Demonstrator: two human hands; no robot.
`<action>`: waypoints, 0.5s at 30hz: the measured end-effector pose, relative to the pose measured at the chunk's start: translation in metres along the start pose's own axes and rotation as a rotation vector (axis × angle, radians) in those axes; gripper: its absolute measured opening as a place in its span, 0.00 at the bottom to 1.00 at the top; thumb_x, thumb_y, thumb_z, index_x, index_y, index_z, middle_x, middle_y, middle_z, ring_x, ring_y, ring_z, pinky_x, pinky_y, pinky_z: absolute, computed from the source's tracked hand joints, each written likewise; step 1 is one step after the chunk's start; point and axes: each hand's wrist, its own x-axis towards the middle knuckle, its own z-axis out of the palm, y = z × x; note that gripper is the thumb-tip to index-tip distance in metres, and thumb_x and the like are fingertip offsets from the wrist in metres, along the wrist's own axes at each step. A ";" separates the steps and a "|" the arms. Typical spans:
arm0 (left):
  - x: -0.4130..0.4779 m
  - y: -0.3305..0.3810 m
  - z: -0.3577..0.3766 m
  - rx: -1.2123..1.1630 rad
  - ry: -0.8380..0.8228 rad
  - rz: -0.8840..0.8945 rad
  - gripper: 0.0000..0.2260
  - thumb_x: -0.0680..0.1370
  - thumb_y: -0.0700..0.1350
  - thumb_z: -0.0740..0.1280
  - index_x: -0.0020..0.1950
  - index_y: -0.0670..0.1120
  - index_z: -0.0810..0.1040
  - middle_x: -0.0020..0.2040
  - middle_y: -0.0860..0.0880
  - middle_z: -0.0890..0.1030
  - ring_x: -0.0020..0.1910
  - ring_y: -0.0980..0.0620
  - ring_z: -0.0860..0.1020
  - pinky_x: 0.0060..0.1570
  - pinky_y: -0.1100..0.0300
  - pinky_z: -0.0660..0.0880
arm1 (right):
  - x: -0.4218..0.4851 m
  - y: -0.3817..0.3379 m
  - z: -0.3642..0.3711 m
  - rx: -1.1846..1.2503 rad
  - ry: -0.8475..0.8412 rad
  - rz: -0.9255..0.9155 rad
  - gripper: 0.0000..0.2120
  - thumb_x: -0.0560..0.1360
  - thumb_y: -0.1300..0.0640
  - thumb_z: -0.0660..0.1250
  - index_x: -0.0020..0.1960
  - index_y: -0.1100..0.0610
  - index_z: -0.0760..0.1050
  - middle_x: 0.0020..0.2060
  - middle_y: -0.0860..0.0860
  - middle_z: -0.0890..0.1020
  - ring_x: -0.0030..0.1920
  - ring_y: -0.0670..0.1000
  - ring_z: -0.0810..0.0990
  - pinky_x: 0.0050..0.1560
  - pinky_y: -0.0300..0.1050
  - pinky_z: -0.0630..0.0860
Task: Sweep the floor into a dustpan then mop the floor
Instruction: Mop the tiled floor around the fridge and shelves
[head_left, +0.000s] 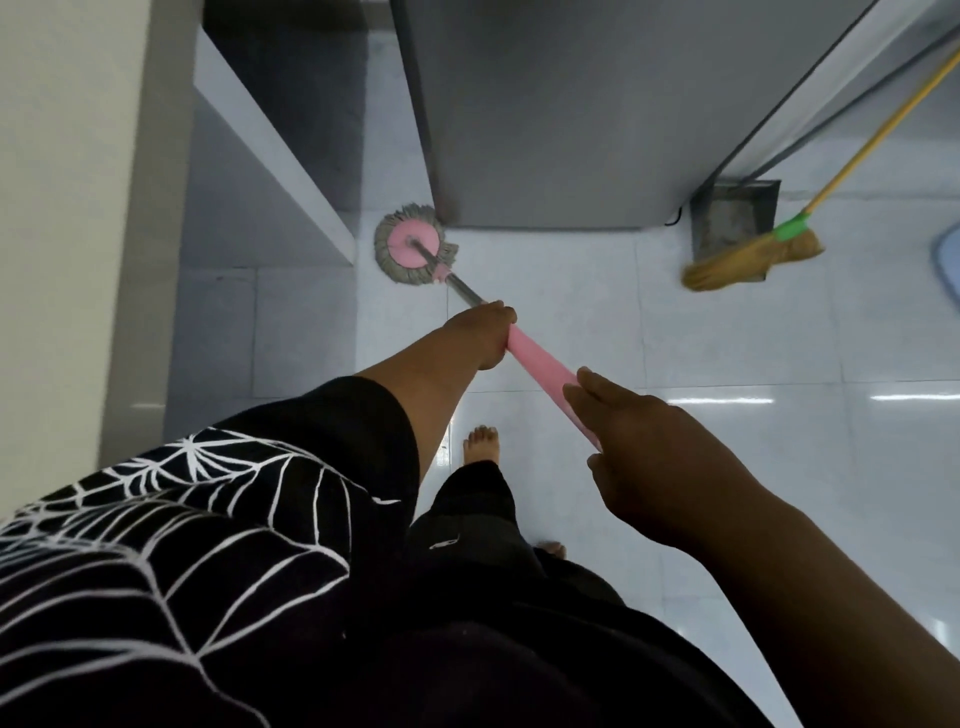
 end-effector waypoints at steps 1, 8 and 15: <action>-0.002 -0.001 0.002 -0.003 0.002 0.004 0.10 0.78 0.36 0.63 0.59 0.43 0.73 0.59 0.45 0.72 0.57 0.44 0.76 0.57 0.48 0.74 | -0.002 -0.002 0.000 -0.006 -0.007 0.003 0.29 0.75 0.58 0.64 0.74 0.54 0.59 0.75 0.51 0.61 0.54 0.52 0.80 0.53 0.43 0.75; -0.030 0.007 0.029 -0.068 0.039 0.036 0.13 0.78 0.37 0.62 0.62 0.44 0.72 0.60 0.46 0.72 0.58 0.45 0.75 0.56 0.51 0.74 | -0.035 -0.020 0.005 -0.070 -0.058 0.043 0.29 0.74 0.59 0.64 0.72 0.53 0.59 0.75 0.50 0.60 0.49 0.52 0.81 0.43 0.42 0.73; -0.052 0.008 0.049 -0.094 0.043 0.037 0.13 0.78 0.37 0.62 0.63 0.44 0.72 0.61 0.46 0.72 0.58 0.45 0.75 0.57 0.50 0.74 | -0.057 -0.041 0.015 -0.048 -0.051 0.042 0.29 0.73 0.56 0.66 0.72 0.54 0.61 0.72 0.51 0.65 0.49 0.51 0.80 0.41 0.38 0.65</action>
